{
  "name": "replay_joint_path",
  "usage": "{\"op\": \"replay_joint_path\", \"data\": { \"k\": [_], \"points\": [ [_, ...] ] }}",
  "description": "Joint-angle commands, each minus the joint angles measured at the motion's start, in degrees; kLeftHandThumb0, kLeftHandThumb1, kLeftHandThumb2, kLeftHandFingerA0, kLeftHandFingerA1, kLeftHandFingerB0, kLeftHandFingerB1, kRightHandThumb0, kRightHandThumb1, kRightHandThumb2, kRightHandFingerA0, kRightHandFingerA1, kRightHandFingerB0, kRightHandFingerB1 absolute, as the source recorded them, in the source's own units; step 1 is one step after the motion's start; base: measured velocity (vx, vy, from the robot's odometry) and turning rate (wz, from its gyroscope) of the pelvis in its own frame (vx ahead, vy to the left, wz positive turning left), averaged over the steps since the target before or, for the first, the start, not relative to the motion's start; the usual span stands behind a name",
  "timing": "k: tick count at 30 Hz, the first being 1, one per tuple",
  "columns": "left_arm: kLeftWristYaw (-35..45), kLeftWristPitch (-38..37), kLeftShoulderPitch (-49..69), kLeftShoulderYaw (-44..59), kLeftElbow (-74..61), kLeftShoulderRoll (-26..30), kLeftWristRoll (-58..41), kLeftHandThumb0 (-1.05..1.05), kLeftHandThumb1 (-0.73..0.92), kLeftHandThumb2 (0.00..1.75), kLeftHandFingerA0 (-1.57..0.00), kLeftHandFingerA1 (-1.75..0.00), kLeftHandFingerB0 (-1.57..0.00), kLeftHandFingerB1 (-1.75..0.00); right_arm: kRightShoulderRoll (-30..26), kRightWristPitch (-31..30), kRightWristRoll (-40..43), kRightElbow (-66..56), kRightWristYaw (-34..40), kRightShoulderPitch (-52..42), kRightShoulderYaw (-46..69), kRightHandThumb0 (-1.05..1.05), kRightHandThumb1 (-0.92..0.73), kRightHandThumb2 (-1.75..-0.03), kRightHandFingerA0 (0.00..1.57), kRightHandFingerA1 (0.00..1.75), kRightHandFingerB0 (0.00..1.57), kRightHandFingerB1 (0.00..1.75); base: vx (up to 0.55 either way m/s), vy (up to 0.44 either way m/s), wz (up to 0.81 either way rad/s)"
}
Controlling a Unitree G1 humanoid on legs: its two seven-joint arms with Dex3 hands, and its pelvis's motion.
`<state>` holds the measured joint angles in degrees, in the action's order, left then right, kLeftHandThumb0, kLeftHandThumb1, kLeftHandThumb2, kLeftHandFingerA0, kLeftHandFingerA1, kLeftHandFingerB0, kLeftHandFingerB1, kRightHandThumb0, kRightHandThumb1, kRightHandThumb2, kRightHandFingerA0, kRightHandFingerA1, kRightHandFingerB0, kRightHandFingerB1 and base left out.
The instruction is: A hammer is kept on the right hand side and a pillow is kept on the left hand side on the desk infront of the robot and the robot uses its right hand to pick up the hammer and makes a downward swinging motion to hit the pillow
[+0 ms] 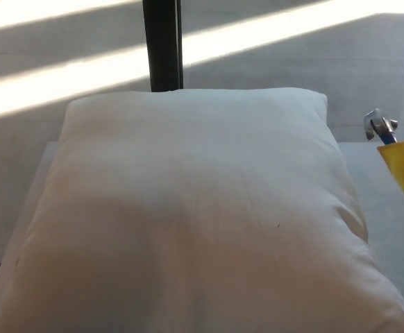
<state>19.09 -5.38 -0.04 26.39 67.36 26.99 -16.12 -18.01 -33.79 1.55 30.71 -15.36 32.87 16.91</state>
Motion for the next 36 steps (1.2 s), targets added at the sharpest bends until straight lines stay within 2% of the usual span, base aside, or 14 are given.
{"op": "replay_joint_path", "data": {
  "k": [1, 4, 6, 11, 15, 18, 23, 25, 29, 32, 33, 36],
  "points": [
    [0.1, -0.2, 2.6, 1.6, 0.1, 1.4, -1.2, -0.6, 0.74, 0.62, -0.71, -0.57, -0.64, -0.5, -0.2, -40.9, 29.7, -15.1, -19.4, 17.4, 4.0, -0.32, -0.63, -1.15, 1.03, 1.75, 0.76, 1.74, 0.0, 0.0, 0.0],
    [-0.6, 0.3, 2.4, 1.5, 0.2, 1.4, -1.0, -0.6, 0.74, 0.62, -0.71, -0.57, -0.64, -0.5, 0.5, -42.1, 30.6, -14.8, -19.7, 18.5, 4.6, -0.32, -0.63, -1.15, 1.03, 1.75, 0.76, 1.74, 0.0, 0.0, 0.0],
    [-0.6, -0.1, 2.9, 1.7, -0.2, 0.9, -1.3, -0.61, 0.73, 0.62, -0.74, -0.62, -0.7, -0.52, 1.8, -41.1, 29.8, -15.6, -18.4, 21.1, 3.7, -0.33, -0.65, -1.07, 0.99, 1.75, 0.84, 1.59, 0.0, 0.0, 0.0],
    [-0.2, -0.4, 3.2, 1.4, -0.1, 1.0, -1.0, -0.6, 0.75, 0.62, -0.72, -0.6, -0.65, -0.51, 3.9, -42.2, 29.4, -14.2, -15.7, 24.7, 6.3, -0.3, -0.66, -1.13, 1.01, 1.75, 0.79, 1.62, 0.0, 0.0, 0.0],
    [0.5, -0.7, 2.6, 1.7, 0.8, 1.1, -1.3, -0.6, 0.75, 0.62, -0.69, -0.59, -0.61, -0.48, 4.1, -42.1, 29.1, -13.5, -14.7, 26.0, 7.6, -0.32, -0.71, -1.08, 0.99, 1.75, 0.75, 1.66, 0.0, 0.0, 0.0],
    [0.7, -1.2, 1.8, 1.7, 0.6, 1.1, -1.4, -0.64, 0.73, 0.62, -0.7, -0.55, -0.59, -0.46, 4.0, -42.3, 28.9, -14.0, -14.9, 25.5, 7.7, -0.33, -0.7, -1.04, 1.0, 1.75, 0.81, 1.6, 0.0, 0.0, 0.0],
    [4.3, -2.6, -0.2, 1.8, -1.7, 1.1, -2.3, -0.66, 0.74, 0.63, -0.71, -0.52, -0.58, -0.43, 2.9, -42.0, 28.3, -14.9, -15.8, 25.1, 6.7, -0.33, -0.7, -1.04, 1.0, 1.75, 0.78, 1.61, 0.0, 0.0, 0.0],
    [5.7, -2.2, -0.4, 1.3, -4.8, 1.0, -2.5, -0.68, 0.74, 0.62, -0.76, -0.56, -0.61, -0.44, 2.6, -41.2, 28.0, -15.6, -15.8, 25.6, 6.2, -0.32, -0.68, -1.07, 0.99, 1.75, 0.8, 1.59, 0.0, 0.0, 0.0],
    [5.5, -1.5, 0.3, 0.8, -7.3, 0.3, -2.2, -0.65, 0.75, 0.62, -0.73, -0.58, -0.6, -0.47, 2.8, -45.2, 28.3, -15.9, -13.4, 29.4, 9.0, -0.34, -0.67, -1.07, 1.0, 1.75, 0.8, 1.59, 0.0, 0.0, 0.0],
    [5.3, -1.5, 0.4, 0.7, -6.1, 0.2, -1.8, -0.64, 0.75, 0.62, -0.7, -0.57, -0.6, -0.47, 1.6, -46.4, 28.8, -14.7, -14.3, 31.7, 9.6, -0.34, -0.67, -1.06, 1.0, 1.75, 0.76, 1.66, 0.0, 0.0, 0.0],
    [5.3, -1.8, 0.4, 0.7, -5.1, 0.2, -1.7, -0.65, 0.74, 0.62, -0.69, -0.55, -0.61, -0.47, 1.0, -47.1, 29.1, -14.0, -15.0, 32.7, 9.6, -0.33, -0.6, -1.11, 1.0, 1.75, 0.74, 1.66, 0.0, 0.0, 0.0],
    [5.6, -2.1, 0.4, 1.0, -3.9, 0.1, -1.8, -0.65, 0.74, 0.62, -0.69, -0.56, -0.61, -0.48, 0.3, -48.7, 29.6, -13.5, -16.1, 33.7, 9.8, -0.33, -0.61, -1.1, 0.99, 1.75, 0.75, 1.65, 0.0, 0.0, 0.0]
  ]
}}
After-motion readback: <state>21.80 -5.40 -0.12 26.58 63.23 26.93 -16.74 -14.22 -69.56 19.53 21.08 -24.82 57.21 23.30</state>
